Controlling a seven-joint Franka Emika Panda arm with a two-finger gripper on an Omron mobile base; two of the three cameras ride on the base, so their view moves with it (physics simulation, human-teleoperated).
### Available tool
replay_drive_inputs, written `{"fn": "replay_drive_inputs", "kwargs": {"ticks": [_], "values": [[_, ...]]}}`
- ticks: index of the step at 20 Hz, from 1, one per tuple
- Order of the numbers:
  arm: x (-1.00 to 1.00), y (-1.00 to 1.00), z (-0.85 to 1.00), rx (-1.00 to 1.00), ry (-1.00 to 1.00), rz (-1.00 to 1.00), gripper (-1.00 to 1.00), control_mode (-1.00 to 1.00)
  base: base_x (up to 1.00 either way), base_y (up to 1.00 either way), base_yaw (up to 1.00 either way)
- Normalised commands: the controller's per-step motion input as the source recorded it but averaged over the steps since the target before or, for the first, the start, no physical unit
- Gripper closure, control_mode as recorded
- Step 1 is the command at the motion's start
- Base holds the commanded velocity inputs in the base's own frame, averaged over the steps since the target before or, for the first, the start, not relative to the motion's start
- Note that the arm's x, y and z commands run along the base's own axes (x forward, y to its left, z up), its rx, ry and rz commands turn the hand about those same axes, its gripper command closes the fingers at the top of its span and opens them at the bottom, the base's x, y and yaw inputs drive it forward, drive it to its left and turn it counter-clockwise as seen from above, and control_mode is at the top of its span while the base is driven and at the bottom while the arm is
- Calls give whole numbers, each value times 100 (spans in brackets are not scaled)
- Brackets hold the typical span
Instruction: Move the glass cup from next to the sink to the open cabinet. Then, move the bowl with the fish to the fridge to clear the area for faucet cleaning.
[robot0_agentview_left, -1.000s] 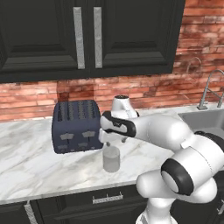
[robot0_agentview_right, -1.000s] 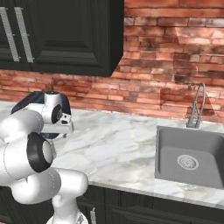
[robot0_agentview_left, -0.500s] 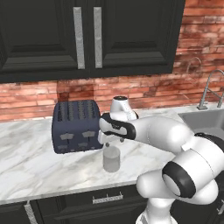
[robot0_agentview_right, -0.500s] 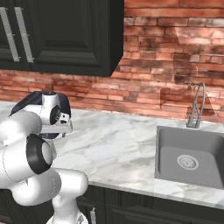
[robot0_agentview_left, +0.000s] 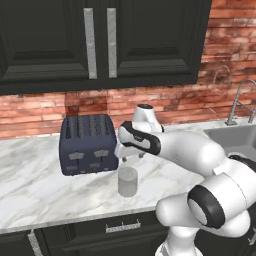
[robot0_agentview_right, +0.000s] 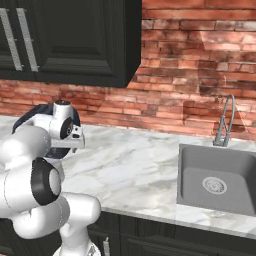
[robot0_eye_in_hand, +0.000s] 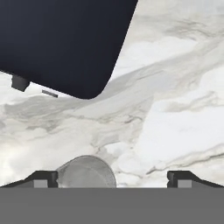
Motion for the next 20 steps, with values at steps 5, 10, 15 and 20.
{"fn": "replay_drive_inputs", "kwargs": {"ticks": [5,10,15,20], "values": [[-59,-8,-11,1,0,0,-100,-100,0,0,0],[-2,8,-9,-1,0,0,-100,-100,0,0,0],[0,0,-20,-1,0,0,-100,-100,0,0,0],[0,0,-37,-2,0,0,-100,-100,0,0,0]]}}
